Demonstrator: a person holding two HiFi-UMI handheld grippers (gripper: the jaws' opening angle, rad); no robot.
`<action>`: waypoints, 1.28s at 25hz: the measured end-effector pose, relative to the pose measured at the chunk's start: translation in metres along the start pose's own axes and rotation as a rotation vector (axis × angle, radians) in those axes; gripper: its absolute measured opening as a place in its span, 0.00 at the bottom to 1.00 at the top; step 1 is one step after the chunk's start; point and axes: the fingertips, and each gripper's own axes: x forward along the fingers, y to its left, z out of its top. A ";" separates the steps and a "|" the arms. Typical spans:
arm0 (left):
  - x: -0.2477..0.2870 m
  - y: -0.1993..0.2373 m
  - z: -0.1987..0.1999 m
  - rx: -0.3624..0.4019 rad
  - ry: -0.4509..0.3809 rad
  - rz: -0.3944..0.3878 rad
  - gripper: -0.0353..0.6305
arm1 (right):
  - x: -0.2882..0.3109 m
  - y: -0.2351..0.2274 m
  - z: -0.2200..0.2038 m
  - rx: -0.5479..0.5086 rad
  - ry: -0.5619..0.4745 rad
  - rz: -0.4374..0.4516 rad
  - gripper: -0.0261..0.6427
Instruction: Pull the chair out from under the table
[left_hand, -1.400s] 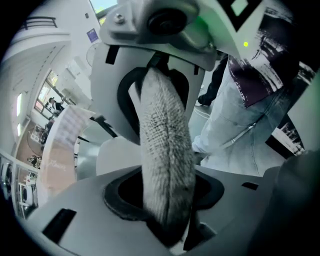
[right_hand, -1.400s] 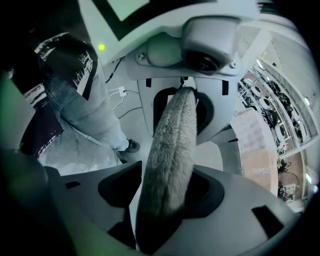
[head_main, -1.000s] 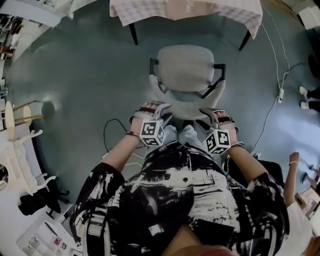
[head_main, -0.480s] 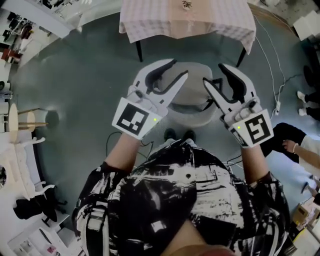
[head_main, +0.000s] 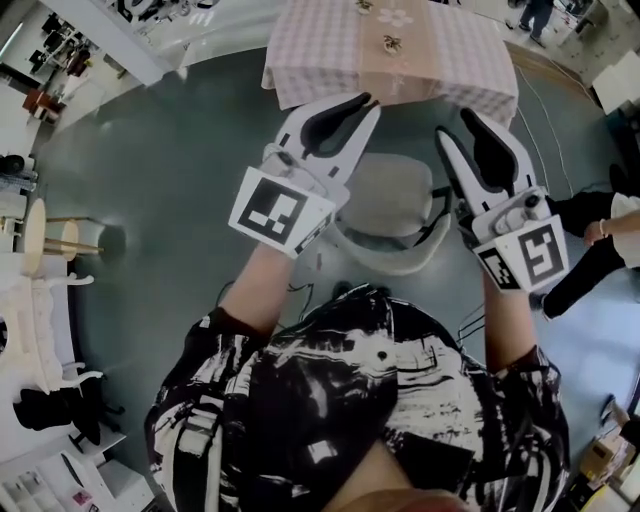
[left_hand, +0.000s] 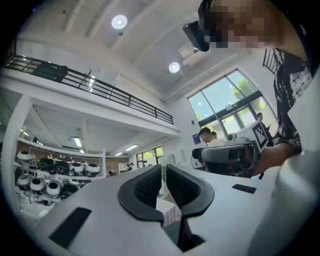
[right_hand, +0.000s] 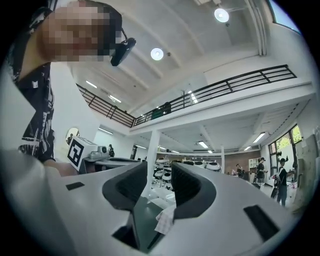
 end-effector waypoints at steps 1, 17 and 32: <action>0.000 0.002 0.001 -0.003 0.003 0.002 0.09 | 0.001 0.001 0.001 0.002 0.003 0.001 0.26; 0.005 -0.010 -0.004 -0.013 0.040 -0.059 0.06 | -0.001 0.003 -0.021 0.035 0.079 -0.034 0.04; 0.006 -0.021 -0.008 -0.009 0.055 -0.069 0.05 | -0.012 0.003 -0.020 0.016 0.089 -0.049 0.04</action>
